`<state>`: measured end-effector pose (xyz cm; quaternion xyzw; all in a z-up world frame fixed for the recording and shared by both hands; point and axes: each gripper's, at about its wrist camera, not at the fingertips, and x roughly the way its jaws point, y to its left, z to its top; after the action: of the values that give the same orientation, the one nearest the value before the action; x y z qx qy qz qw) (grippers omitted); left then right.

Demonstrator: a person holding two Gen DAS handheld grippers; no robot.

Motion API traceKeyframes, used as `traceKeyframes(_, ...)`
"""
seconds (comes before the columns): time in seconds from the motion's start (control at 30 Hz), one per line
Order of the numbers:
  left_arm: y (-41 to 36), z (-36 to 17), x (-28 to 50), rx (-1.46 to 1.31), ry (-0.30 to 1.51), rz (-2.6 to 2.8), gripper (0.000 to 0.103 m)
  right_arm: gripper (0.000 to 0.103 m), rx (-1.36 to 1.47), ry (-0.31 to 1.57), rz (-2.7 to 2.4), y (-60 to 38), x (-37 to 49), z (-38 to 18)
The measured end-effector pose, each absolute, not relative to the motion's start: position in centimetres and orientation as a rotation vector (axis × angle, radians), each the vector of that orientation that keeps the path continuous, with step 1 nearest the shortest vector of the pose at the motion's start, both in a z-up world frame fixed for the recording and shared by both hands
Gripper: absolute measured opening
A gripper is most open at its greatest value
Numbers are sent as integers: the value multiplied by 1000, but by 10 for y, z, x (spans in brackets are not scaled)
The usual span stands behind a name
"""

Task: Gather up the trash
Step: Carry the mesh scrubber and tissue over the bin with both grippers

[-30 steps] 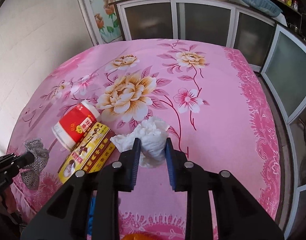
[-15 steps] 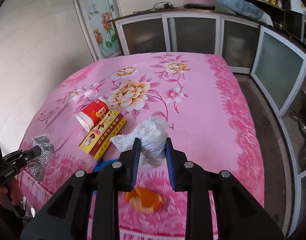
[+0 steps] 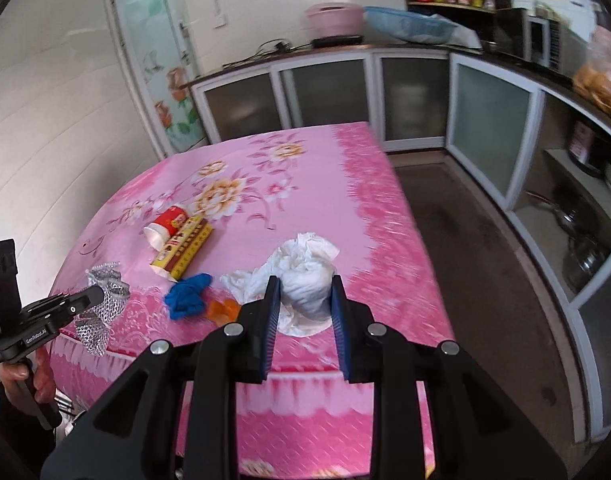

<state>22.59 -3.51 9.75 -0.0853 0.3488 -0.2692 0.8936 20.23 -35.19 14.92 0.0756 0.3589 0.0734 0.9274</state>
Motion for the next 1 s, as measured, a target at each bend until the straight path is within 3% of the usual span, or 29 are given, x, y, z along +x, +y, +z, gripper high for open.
traceKeyframes(0.4, -155, 110, 196, -49, 724, -780, 5, 23, 215, 673, -31, -446, 106, 155)
traceKeyframes(1.0, -354, 63, 143, 142, 799, -1158, 5, 24, 329, 722, -323, -557, -27, 83)
